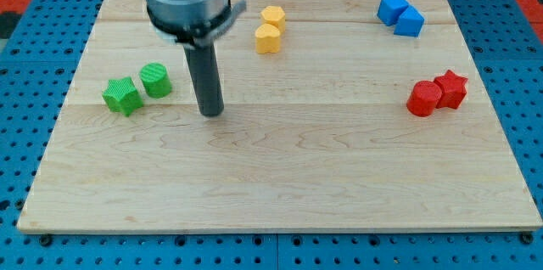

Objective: Move the yellow blocks to the bottom left side

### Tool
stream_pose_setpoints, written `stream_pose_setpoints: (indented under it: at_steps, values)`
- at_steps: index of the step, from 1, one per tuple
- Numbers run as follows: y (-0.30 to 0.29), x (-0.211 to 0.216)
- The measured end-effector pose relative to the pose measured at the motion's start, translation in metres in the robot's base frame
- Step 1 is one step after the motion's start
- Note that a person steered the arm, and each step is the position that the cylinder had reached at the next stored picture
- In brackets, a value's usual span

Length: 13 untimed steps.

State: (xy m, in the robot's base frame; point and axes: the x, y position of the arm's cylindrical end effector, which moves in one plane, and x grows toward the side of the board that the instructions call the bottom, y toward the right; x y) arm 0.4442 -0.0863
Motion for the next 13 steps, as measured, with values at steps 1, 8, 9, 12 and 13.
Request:
stream_pose_setpoints:
  at_steps: [1,8,9,12,13]
  values:
    - [0.0,0.0]
    - [0.054,-0.229]
    - [0.066,-0.242]
    - [0.098,-0.207]
    - [0.098,-0.151]
